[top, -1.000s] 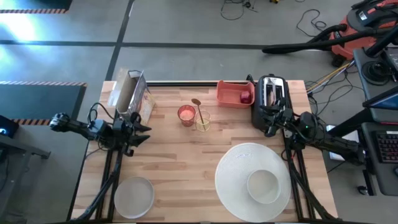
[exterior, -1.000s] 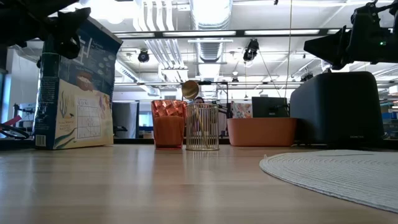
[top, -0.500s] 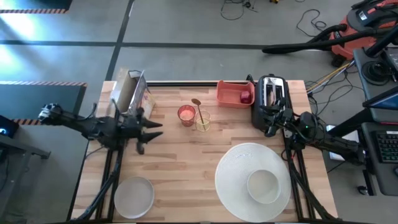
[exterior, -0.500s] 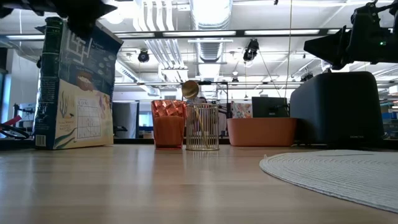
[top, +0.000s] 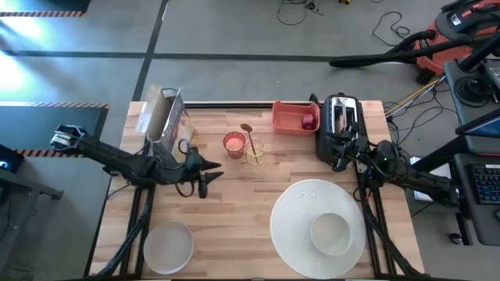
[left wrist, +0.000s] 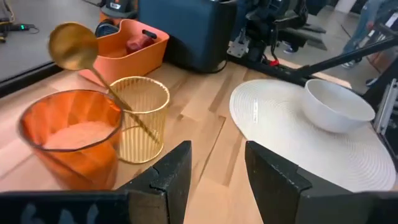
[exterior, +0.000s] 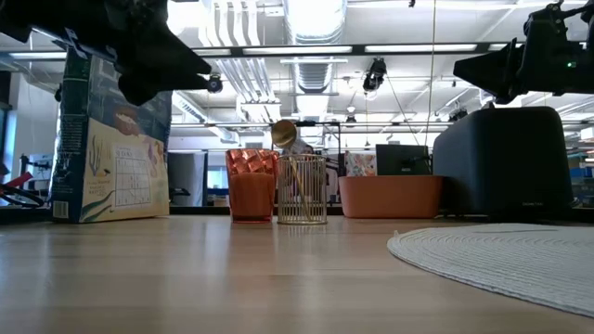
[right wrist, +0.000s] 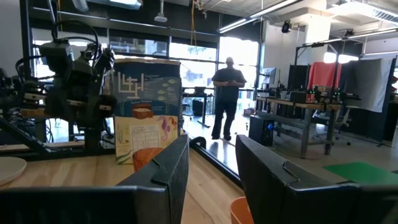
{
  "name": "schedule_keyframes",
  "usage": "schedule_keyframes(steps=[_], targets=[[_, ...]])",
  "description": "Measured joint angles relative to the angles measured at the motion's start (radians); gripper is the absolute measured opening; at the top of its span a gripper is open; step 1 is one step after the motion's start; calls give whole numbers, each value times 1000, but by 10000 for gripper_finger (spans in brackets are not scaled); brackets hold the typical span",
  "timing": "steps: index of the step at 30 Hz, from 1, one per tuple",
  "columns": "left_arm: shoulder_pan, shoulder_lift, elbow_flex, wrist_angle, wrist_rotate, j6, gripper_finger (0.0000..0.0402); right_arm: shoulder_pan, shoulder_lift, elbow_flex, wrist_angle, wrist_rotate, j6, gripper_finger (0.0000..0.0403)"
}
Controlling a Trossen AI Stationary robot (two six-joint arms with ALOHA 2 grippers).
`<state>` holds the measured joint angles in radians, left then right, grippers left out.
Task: Arrange a breakfast setting
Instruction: Move the white placemat to the center of the table
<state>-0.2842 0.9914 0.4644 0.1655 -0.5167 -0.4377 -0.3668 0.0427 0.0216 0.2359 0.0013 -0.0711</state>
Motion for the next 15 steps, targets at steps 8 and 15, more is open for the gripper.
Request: schedule_keyframes(steps=[8, 15], targets=[[0, 93, 0, 101, 0, -155, 135, 0, 0, 0, 0, 0, 0, 123], [-2, 166, 0, 185, 1, -201, 135, 0, 0, 0, 0, 0, 0, 123]])
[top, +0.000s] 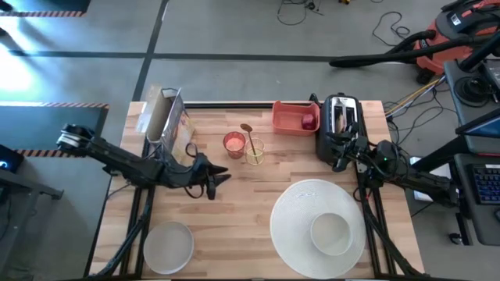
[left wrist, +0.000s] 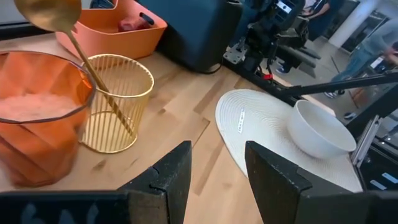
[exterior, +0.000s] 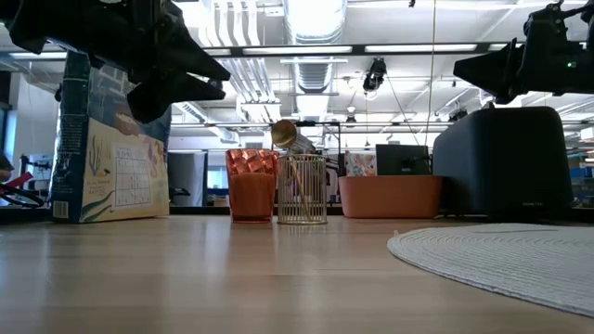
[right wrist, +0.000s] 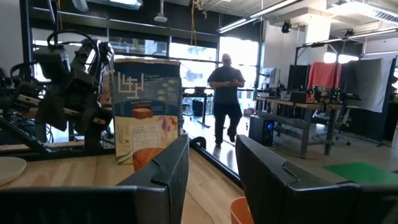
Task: Arrange a breakfast setting
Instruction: Move the white placemat to the center of the table
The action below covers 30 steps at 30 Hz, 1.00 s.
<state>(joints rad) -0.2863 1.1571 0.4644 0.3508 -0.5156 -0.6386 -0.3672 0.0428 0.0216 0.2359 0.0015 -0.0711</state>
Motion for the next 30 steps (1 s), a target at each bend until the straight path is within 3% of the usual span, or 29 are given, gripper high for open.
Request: schedule_keyframes(steps=[6, 12, 19, 30], targets=[[0, 78, 1, 82, -2, 9, 135, 0, 0, 0, 0, 0, 0, 123], [2, 130, 78, 32, -45, 30, 158, 0, 0, 0, 0, 0, 0, 123], [2, 192, 236, -194, -52, 69, 193, 0, 0, 0, 0, 0, 0, 123], [1, 442, 576, -650, -33, -52, 184, 0, 0, 0, 0, 0, 0, 123]])
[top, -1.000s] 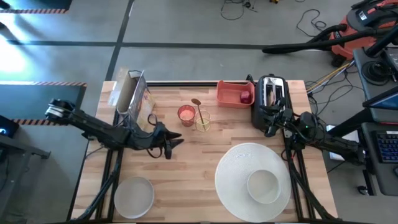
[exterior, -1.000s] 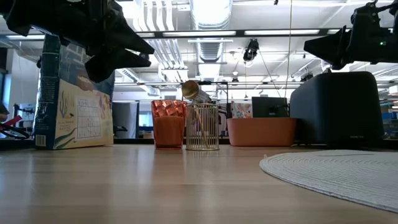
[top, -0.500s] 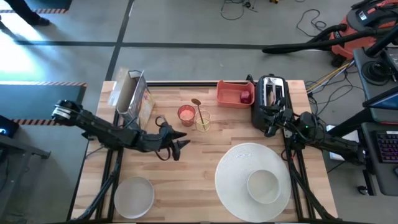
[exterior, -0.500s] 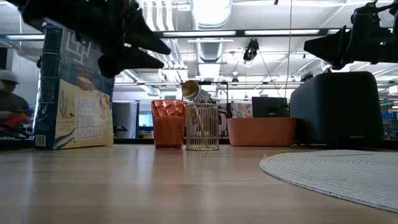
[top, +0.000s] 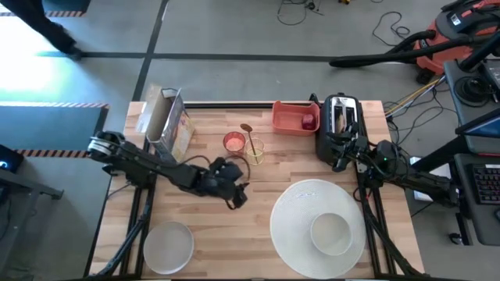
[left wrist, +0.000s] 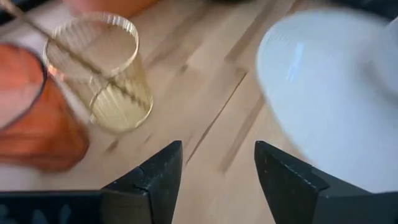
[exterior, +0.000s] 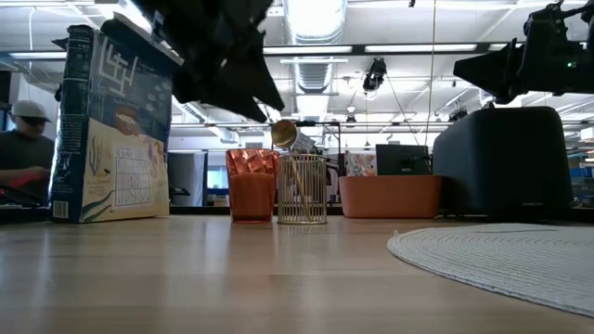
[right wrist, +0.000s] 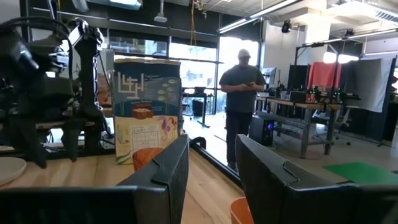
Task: Arrange a breakfast setting
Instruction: Move the white placemat to the center of the table
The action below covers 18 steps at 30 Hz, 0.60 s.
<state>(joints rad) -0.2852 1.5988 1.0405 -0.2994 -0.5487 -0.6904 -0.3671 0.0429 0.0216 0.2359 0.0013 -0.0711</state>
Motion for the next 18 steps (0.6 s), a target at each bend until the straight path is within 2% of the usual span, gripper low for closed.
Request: schedule_keyframes(steps=[4, 18], targets=[[-13, 55, 59, -129, 1, -56, 177, 0, 0, 0, 0, 0, 0, 123], [11, 34, 40, -152, 43, -109, 164, 0, 0, 0, 0, 0, 0, 123]])
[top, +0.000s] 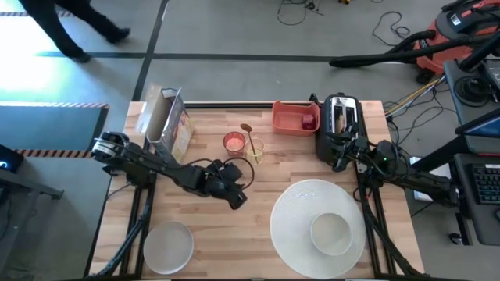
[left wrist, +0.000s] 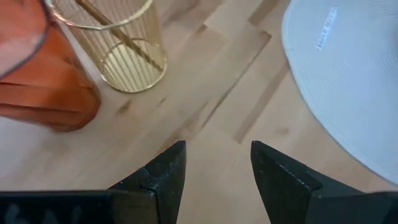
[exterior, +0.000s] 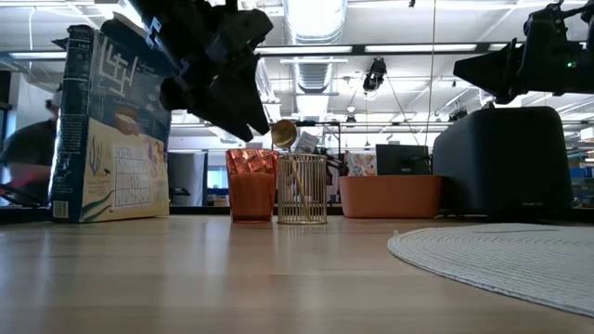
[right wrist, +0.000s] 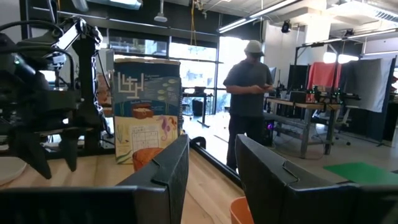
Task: Arrange a breakfast setting
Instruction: Move the white placemat to the center of the table
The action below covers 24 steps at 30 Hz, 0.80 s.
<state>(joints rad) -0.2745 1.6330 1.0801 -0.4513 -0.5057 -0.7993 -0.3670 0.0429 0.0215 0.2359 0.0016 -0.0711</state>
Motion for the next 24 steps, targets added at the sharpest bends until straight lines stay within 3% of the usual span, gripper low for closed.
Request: schedule_keyframes(steps=[12, 19, 24], targets=[[101, -25, 0, -220, 13, -119, 164, 0, 0, 0, 0, 0, 0, 123], [136, -28, 0, -215, 209, -123, 164, 0, 0, 0, 0, 0, 0, 123], [135, -28, -1, -180, 235, -46, 164, 0, 0, 0, 0, 0, 0, 123]])
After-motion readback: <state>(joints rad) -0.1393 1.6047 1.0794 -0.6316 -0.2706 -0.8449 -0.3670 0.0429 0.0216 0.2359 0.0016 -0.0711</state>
